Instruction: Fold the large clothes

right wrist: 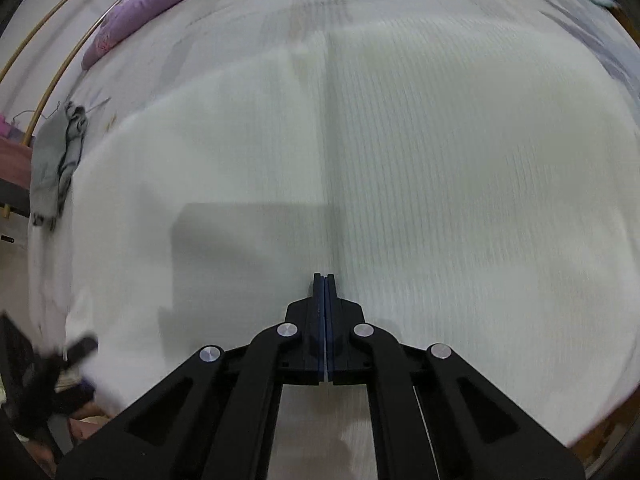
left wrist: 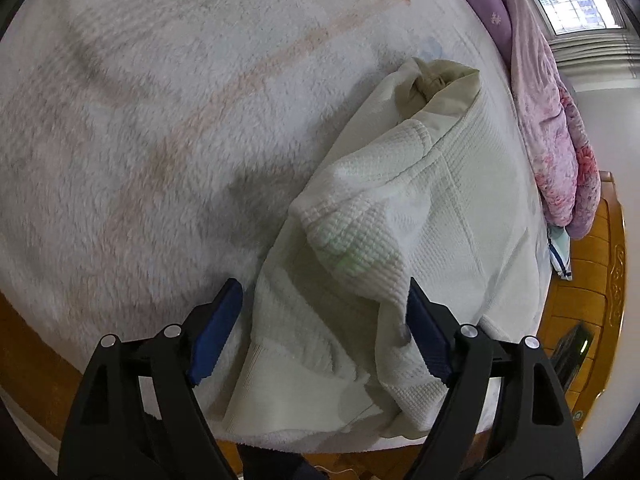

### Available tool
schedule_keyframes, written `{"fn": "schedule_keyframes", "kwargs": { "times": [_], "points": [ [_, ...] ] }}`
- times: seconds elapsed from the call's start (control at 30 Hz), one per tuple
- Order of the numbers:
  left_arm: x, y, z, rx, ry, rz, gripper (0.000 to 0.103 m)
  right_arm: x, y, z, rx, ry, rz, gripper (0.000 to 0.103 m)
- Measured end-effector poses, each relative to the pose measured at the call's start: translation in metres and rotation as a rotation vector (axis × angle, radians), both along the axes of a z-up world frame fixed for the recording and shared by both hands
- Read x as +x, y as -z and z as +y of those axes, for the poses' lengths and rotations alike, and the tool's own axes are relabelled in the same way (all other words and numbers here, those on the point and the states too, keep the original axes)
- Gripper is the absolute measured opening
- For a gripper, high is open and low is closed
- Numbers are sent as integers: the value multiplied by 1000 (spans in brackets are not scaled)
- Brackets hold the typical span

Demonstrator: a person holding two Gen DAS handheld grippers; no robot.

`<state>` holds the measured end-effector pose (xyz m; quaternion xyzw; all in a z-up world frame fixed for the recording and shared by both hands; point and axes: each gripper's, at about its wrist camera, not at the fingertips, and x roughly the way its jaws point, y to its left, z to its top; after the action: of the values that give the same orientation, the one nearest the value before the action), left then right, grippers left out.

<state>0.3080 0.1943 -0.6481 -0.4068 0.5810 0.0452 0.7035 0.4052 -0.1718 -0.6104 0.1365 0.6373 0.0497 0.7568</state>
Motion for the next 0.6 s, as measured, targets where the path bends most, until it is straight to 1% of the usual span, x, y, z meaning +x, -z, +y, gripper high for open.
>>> {"fn": "schedule_keyframes", "kwargs": {
  "times": [0.03, 0.07, 0.13, 0.2, 0.3, 0.4, 0.43, 0.5, 0.53, 0.57, 0.6],
  "points": [
    [-1, 0, 0, -6, 5, -9, 80, -11, 2, 0, -2, 7, 14, 1],
    [-1, 0, 0, -10, 15, -12, 80, -23, 2, 2, -29, -12, 8, 1],
    [-2, 4, 0, -18, 47, -23, 80, -37, 0, 8, -84, -55, -25, 1],
    [-1, 5, -2, -16, 67, -30, 80, -40, 0, 11, -103, -68, -40, 1],
    [3, 8, -5, -9, 83, -41, 80, -37, 1, 8, -84, -37, -40, 1],
    [5, 9, -9, -8, 87, -40, 81, -39, 2, 10, -80, -29, -51, 1],
    [5, 9, -9, -18, 81, -39, 81, -41, -1, 6, -78, -25, -52, 1],
    [-1, 11, -6, -65, 79, -31, 81, -39, -5, 3, -65, -6, -54, 1],
    [-5, 12, -2, -82, 82, -33, 81, -39, -9, 2, -48, 2, -63, 4],
    [-7, 13, -1, -99, 82, -36, 80, -39, -13, 2, -41, 1, -77, 4],
    [-8, 15, 1, -113, 79, -33, 78, -40, -17, 1, -46, -8, -90, 5]
  ]
}}
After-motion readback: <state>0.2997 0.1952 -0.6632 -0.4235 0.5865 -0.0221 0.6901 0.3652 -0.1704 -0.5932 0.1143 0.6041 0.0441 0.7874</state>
